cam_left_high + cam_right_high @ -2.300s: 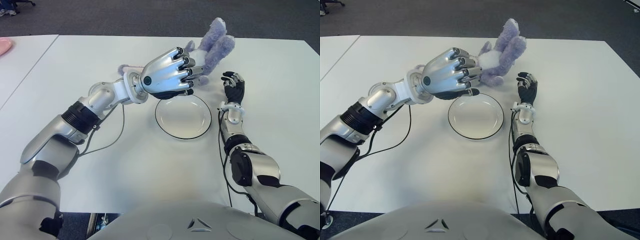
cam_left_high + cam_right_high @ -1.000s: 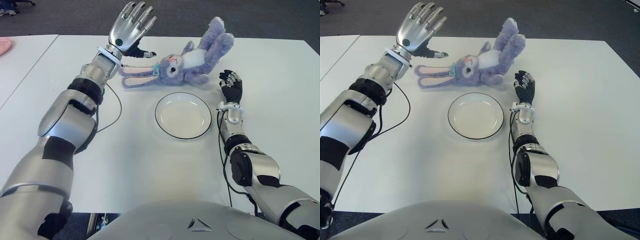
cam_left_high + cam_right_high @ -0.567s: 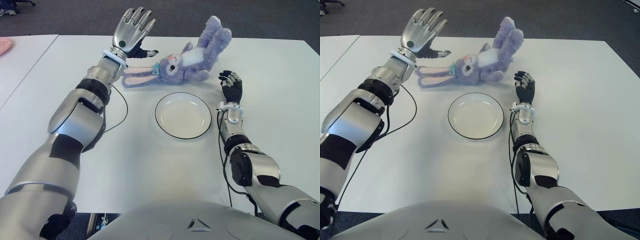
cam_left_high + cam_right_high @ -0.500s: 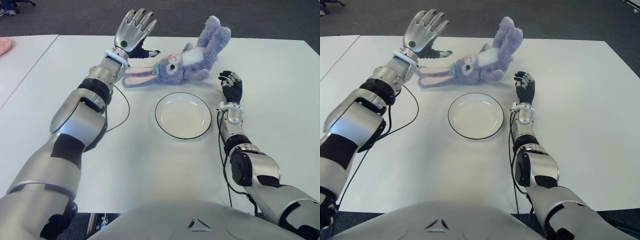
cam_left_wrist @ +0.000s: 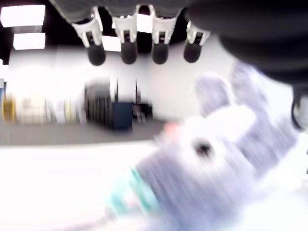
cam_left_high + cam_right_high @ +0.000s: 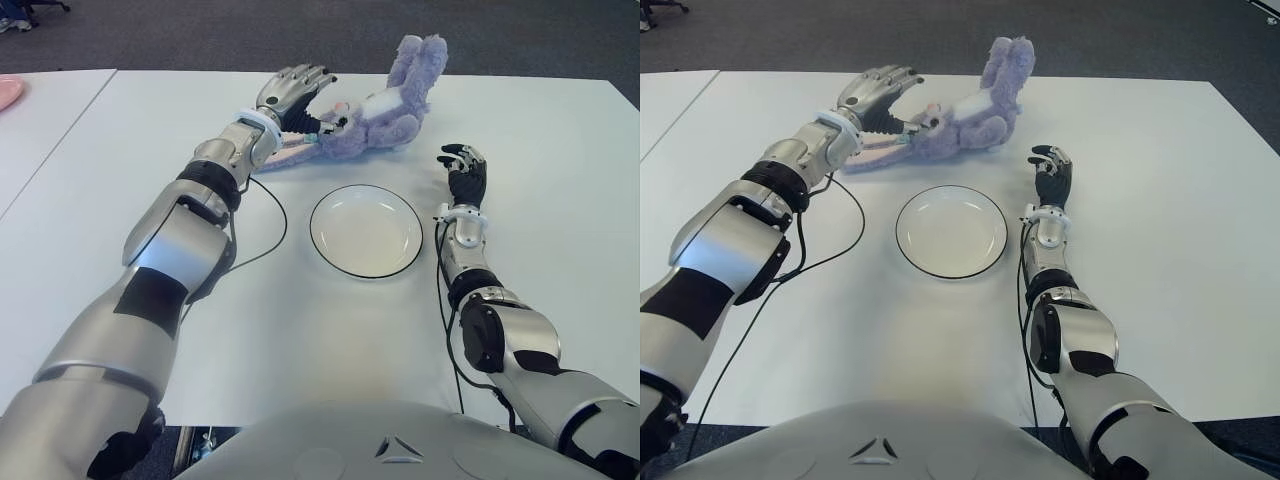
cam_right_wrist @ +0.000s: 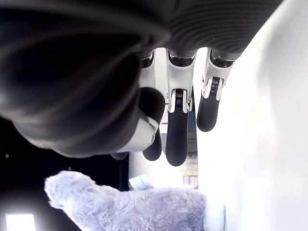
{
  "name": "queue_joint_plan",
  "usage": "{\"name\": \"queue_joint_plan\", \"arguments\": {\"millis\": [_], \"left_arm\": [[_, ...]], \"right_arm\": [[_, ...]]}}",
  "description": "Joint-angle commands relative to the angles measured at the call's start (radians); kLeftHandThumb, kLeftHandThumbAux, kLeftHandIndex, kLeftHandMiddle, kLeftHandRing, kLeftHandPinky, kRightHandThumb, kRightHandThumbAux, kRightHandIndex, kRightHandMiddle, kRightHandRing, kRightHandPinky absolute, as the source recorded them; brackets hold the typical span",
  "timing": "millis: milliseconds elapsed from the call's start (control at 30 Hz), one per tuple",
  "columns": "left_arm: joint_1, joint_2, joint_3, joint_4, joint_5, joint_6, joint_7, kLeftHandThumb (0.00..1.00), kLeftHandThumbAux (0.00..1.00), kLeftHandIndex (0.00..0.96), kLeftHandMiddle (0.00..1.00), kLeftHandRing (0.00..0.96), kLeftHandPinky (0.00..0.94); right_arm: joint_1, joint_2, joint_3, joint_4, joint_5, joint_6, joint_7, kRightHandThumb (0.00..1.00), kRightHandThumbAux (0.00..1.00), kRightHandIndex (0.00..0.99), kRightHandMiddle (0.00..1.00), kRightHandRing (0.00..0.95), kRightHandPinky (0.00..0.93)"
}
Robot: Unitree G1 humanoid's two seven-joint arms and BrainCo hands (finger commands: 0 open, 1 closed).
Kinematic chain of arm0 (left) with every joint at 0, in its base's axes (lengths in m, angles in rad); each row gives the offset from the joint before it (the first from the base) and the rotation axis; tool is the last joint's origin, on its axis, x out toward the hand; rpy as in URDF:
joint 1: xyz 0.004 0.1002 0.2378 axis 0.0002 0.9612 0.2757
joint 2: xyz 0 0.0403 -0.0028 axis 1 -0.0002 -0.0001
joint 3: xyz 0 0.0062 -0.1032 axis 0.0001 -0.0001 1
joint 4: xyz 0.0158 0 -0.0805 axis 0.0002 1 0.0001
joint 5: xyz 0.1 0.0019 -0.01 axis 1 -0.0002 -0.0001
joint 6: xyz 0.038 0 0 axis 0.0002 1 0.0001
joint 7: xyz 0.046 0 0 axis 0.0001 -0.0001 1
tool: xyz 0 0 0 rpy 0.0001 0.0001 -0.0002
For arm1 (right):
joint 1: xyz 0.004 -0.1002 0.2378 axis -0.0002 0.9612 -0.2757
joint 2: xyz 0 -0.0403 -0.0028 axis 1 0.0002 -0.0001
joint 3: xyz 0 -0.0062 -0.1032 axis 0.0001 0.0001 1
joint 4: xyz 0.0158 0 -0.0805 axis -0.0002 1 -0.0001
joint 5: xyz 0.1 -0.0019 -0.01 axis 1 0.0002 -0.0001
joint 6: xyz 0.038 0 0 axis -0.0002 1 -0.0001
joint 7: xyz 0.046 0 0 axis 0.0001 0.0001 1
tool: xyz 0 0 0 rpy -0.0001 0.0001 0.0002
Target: Put the doll into the plate.
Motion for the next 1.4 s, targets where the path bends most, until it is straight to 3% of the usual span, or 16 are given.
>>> {"name": "queue_joint_plan", "arguments": {"millis": [33, 267, 333, 433, 700, 833, 1000, 1400], "left_arm": [[0.012, -0.026, 0.06, 0.041, -0.116, -0.023, -0.295, 0.081, 0.384, 0.0, 0.0, 0.0, 0.0], [0.024, -0.037, 0.076, 0.039, -0.157, -0.04, -0.431, 0.011, 0.414, 0.0, 0.0, 0.0, 0.0], [0.032, -0.045, 0.081, 0.043, -0.169, -0.037, -0.476, 0.004, 0.418, 0.0, 0.0, 0.0, 0.0], [0.044, -0.056, 0.08, 0.049, -0.177, -0.024, -0.517, 0.001, 0.416, 0.0, 0.0, 0.0, 0.0], [0.081, -0.084, 0.096, 0.07, -0.202, 0.052, -0.585, 0.0, 0.422, 0.0, 0.0, 0.0, 0.0], [0.088, -0.08, 0.084, 0.07, -0.188, 0.064, -0.571, 0.0, 0.427, 0.0, 0.0, 0.0, 0.0], [0.108, -0.062, 0.032, 0.071, -0.129, 0.087, -0.473, 0.0, 0.415, 0.0, 0.0, 0.0, 0.0], [0.116, -0.054, -0.002, 0.078, -0.107, 0.148, -0.364, 0.0, 0.413, 0.0, 0.0, 0.0, 0.0]], "right_arm": [[0.288, 0.105, 0.012, 0.146, -0.013, 0.053, -0.024, 0.994, 0.853, 0.399, 0.349, 0.413, 0.305], [0.291, 0.104, 0.015, 0.146, -0.015, 0.048, -0.024, 0.978, 0.851, 0.423, 0.346, 0.393, 0.271], [0.291, 0.104, 0.017, 0.145, -0.016, 0.044, -0.023, 0.83, 0.778, 0.423, 0.334, 0.337, 0.253], [0.289, 0.103, 0.018, 0.144, -0.017, 0.039, -0.024, 0.758, 0.744, 0.424, 0.322, 0.286, 0.247], [0.293, 0.098, 0.019, 0.143, -0.017, 0.033, -0.02, 0.721, 0.726, 0.425, 0.304, 0.228, 0.225], [0.298, 0.094, 0.02, 0.143, -0.018, 0.035, -0.022, 0.72, 0.725, 0.425, 0.294, 0.211, 0.215], [0.3, 0.09, 0.025, 0.144, -0.025, 0.039, -0.035, 0.719, 0.724, 0.426, 0.291, 0.2, 0.21], [0.305, 0.087, 0.023, 0.144, -0.021, 0.047, -0.038, 0.719, 0.723, 0.426, 0.291, 0.189, 0.193]]}}
